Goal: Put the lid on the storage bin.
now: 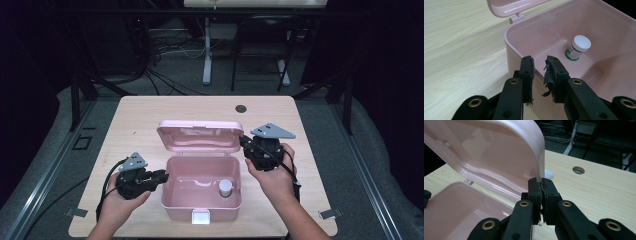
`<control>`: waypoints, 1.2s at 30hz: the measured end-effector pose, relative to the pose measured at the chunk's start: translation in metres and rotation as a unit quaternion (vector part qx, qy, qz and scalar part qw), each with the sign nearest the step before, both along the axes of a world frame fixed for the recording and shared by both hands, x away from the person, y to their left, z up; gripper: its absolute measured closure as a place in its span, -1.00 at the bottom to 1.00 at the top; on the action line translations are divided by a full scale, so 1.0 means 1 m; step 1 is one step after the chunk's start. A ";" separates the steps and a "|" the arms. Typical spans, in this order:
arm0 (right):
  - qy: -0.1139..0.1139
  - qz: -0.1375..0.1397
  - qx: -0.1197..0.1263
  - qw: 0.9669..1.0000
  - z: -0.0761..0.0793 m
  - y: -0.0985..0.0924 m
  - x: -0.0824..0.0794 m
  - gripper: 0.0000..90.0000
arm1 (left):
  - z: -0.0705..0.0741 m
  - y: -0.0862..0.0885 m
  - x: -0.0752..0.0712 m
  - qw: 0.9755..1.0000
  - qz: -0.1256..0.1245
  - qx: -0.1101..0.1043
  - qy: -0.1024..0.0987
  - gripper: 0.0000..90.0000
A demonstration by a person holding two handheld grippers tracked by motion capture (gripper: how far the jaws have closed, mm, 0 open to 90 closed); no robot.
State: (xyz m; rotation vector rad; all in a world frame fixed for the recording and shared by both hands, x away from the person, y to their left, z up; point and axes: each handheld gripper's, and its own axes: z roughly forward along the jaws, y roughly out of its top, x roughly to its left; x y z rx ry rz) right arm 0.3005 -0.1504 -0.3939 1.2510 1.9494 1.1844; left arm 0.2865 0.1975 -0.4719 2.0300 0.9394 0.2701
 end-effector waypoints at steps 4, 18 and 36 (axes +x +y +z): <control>0.001 0.001 0.007 1.000 -0.001 -0.002 -0.001 0.92 | 0.000 0.000 0.000 1.000 0.000 0.000 0.000 0.67; 0.003 0.006 0.029 1.000 -0.005 -0.005 -0.007 0.89 | 0.000 0.001 0.001 1.000 -0.002 -0.002 0.001 0.67; 0.006 0.014 0.053 0.998 -0.010 -0.010 -0.017 0.87 | 0.000 0.001 0.001 1.000 -0.003 0.001 -0.003 0.67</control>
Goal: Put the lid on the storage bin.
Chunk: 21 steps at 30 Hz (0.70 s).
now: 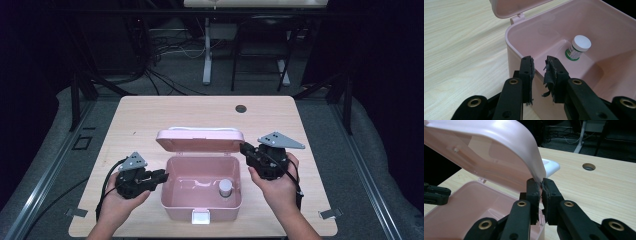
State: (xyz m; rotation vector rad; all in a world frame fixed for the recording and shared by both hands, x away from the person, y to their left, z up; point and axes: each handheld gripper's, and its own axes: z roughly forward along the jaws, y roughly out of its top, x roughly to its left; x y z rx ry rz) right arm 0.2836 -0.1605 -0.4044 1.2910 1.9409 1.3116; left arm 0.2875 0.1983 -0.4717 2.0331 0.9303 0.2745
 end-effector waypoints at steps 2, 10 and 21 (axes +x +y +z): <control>0.000 0.000 -0.001 1.000 0.000 0.000 0.000 0.87 | 0.000 0.000 0.000 1.000 0.001 0.001 0.000 0.67; 0.001 0.003 0.003 1.000 -0.002 -0.001 -0.004 0.86 | 0.001 -0.001 -0.001 1.000 0.000 0.002 -0.001 0.67; 0.002 0.006 0.007 1.000 -0.004 -0.002 -0.007 0.84 | 0.001 -0.001 -0.001 1.000 -0.003 0.004 -0.002 0.66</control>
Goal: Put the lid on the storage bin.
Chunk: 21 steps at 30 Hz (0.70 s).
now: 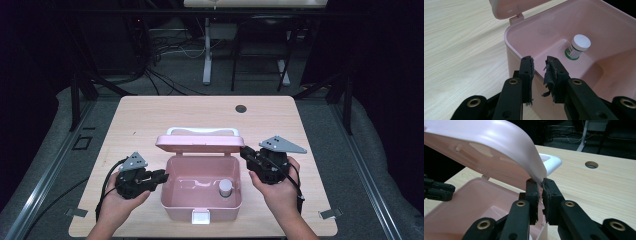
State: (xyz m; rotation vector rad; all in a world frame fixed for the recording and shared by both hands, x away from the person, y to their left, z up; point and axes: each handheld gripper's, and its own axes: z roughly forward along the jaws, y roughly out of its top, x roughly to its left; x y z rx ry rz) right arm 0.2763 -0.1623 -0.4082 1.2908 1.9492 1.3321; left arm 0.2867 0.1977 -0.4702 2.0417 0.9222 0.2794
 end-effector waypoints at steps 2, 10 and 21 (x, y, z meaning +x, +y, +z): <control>0.000 0.000 0.001 1.000 -0.001 0.000 -0.001 0.84 | 0.000 0.000 0.000 1.000 0.000 -0.001 0.000 0.66; 0.001 0.001 0.007 1.000 -0.002 -0.001 -0.003 0.83 | 0.001 0.000 -0.001 1.000 0.000 -0.003 -0.001 0.66; 0.001 0.004 0.007 1.000 -0.004 -0.002 -0.005 0.82 | 0.002 -0.001 -0.002 1.000 -0.001 -0.005 -0.003 0.65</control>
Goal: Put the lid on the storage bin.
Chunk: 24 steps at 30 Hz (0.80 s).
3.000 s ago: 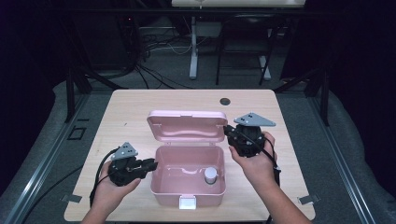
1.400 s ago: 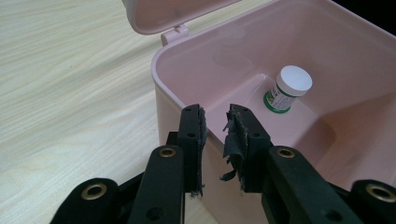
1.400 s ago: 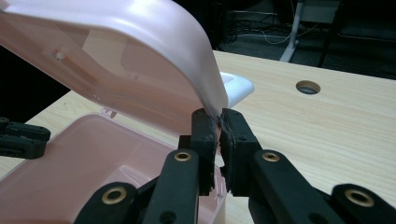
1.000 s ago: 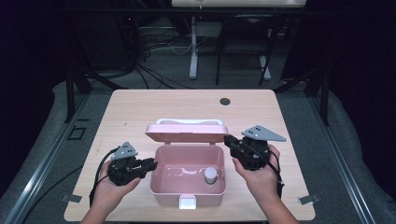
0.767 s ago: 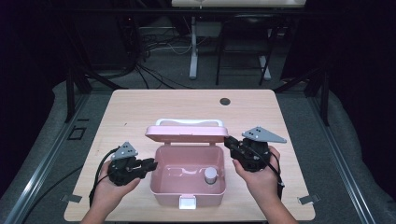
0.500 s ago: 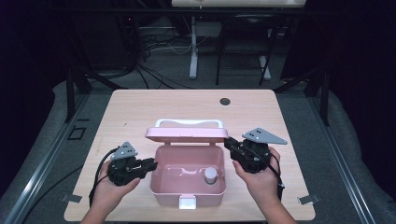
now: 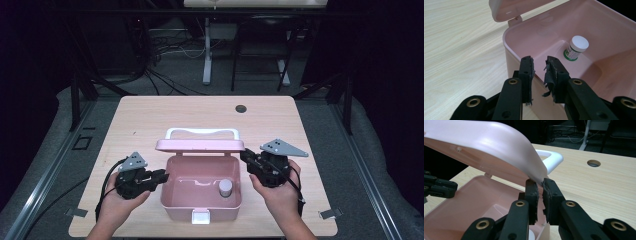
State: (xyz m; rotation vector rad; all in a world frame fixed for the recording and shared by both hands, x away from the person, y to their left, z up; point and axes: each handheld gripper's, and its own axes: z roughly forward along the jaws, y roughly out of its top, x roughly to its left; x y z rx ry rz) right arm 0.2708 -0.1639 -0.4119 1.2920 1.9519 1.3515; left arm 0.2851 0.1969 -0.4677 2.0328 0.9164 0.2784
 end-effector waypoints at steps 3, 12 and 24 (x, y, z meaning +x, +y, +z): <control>0.001 0.002 0.000 1.000 0.000 0.000 -0.001 0.81 | 0.002 0.000 -0.001 1.000 -0.003 0.000 0.000 0.64; 0.003 0.005 0.004 1.000 -0.002 -0.001 -0.003 0.80 | 0.007 0.000 -0.004 1.000 -0.003 -0.006 -0.010 0.62; 0.008 0.009 0.002 1.000 -0.007 -0.002 -0.007 0.78 | 0.017 0.003 -0.008 0.999 0.002 -0.015 -0.029 0.58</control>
